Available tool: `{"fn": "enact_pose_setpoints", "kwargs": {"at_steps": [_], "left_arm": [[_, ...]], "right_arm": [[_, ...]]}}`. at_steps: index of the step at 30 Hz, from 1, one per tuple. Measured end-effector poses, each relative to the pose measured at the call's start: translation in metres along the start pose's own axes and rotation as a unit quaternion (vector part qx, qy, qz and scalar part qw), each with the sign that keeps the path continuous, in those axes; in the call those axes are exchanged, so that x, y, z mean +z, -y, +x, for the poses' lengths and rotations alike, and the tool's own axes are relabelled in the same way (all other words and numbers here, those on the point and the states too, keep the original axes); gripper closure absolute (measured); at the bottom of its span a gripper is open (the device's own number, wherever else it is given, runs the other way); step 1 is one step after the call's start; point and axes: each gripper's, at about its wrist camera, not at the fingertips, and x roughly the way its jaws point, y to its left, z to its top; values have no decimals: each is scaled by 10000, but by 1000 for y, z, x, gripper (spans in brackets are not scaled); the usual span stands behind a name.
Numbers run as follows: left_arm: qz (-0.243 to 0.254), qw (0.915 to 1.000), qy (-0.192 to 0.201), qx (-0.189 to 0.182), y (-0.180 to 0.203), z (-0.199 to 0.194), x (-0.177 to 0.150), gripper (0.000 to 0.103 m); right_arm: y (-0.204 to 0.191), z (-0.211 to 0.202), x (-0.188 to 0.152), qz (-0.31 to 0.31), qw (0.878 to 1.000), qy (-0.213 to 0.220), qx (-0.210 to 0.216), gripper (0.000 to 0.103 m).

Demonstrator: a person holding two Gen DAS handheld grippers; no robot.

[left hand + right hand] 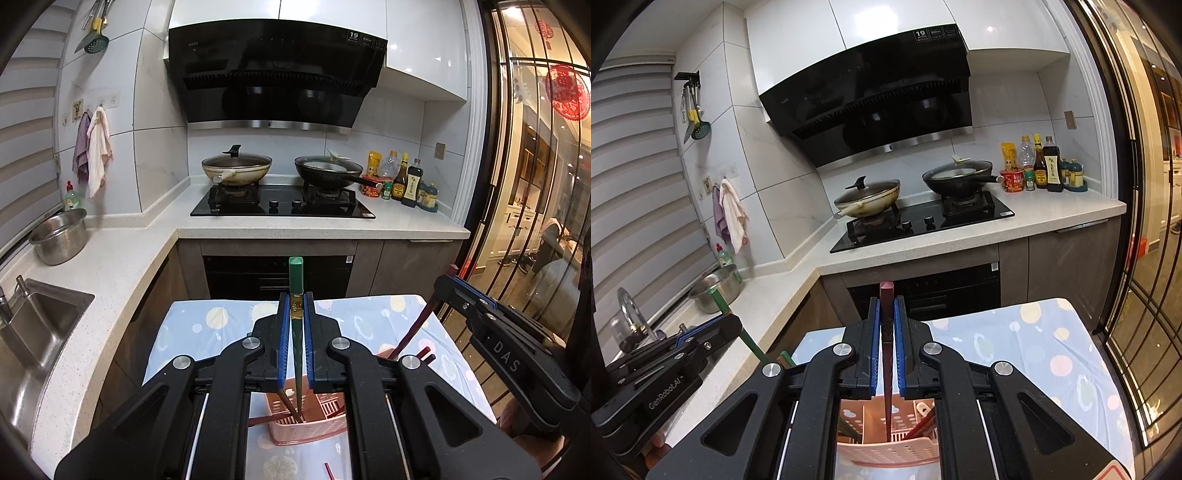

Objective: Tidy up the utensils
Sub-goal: 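Lower both chopsticks into the holder and open both tools, then move both tools back down toward the red chopstick and gold spoon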

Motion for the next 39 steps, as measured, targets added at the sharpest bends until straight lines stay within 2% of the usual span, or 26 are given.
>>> {"fn": "enact_pose_setpoints", "kwargs": {"at_steps": [9, 13, 14, 16, 18, 39], "left_arm": [[-65, 9999, -154, -10, -1, 7, -5, 96], [-97, 9998, -154, 23, -2, 6, -8, 95], [-107, 9998, -169, 30, -2, 6, -8, 93], [-131, 9998, -171, 48, -3, 6, -8, 82], [-134, 9997, -162, 91, -4, 5, -8, 80], [-133, 9996, -194, 123, -4, -6, -19, 78]], "right_arm": [[-8, 6, -8, -157, 9998, -118, -18, 96], [-9, 5, -10, -142, 9998, -148, -9, 92], [-9, 5, -11, -144, 9998, -142, -19, 91], [-8, 3, -11, -127, 9998, -140, -1, 90], [-8, 1, -12, -117, 9998, -146, 15, 90], [-18, -29, -33, -284, 9994, -162, 72, 90]]}}
